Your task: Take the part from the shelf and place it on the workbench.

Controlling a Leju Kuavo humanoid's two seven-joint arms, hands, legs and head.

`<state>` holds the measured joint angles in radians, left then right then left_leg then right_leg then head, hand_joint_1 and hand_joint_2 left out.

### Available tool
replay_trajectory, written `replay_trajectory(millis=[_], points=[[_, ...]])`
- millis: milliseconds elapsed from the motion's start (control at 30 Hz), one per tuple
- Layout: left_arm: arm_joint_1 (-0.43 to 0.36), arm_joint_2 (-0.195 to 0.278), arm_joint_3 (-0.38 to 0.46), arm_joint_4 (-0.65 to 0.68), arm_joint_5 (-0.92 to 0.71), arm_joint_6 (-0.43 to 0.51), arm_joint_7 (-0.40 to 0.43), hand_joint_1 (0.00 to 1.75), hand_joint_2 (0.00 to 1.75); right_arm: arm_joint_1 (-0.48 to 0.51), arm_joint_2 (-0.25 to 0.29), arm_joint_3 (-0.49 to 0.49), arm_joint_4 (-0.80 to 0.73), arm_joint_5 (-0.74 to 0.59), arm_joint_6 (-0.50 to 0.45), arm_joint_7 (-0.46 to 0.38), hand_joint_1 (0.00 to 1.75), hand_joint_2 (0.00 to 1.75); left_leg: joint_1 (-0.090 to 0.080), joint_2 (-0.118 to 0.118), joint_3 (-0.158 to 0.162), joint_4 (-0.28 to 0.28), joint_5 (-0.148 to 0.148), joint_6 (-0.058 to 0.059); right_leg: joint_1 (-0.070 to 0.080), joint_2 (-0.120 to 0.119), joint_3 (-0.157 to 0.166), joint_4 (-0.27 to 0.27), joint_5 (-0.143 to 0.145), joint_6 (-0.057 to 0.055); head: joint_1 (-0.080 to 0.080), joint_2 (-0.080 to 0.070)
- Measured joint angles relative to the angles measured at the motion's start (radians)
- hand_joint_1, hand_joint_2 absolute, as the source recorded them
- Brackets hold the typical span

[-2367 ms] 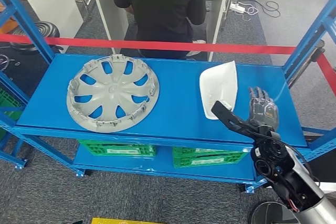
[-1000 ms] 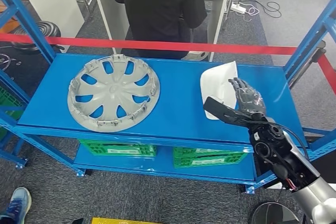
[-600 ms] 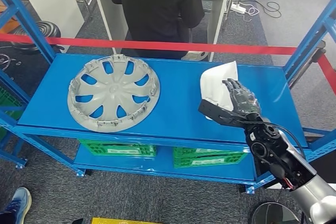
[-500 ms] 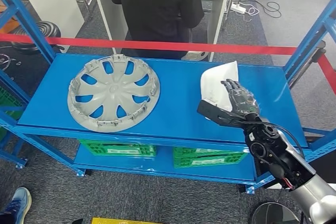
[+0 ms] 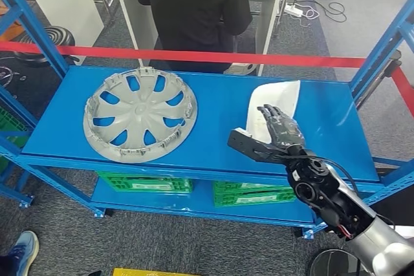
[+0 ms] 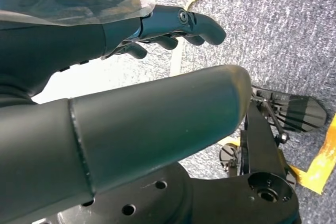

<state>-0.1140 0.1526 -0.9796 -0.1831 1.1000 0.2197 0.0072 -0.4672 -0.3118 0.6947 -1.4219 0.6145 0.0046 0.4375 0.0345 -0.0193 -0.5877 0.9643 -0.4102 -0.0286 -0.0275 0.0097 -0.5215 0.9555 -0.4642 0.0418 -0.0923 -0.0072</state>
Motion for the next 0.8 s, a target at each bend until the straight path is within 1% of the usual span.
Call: replay_trajectory(millis=[567,800], points=[[0.002,0.001,0.0,0.0,0.0,0.0,0.0,0.0,0.0,-0.006,0.016,0.051,-0.004,-0.003,-0.024,0.043,0.0,1.75,0.0,0.0,0.0,0.0,0.0,0.0,0.0,0.0,0.0,0.0,0.0,0.0,0.0,0.0],[0.002,0.002,0.0,0.0,0.002,0.0,0.006,0.0,0.0,-0.005,0.016,0.058,-0.004,0.008,-0.038,0.106,0.0,1.75,0.0,0.0,0.0,0.0,0.0,0.0,0.0,0.0,0.0,0.0,0.0,0.0,0.0,0.0]])
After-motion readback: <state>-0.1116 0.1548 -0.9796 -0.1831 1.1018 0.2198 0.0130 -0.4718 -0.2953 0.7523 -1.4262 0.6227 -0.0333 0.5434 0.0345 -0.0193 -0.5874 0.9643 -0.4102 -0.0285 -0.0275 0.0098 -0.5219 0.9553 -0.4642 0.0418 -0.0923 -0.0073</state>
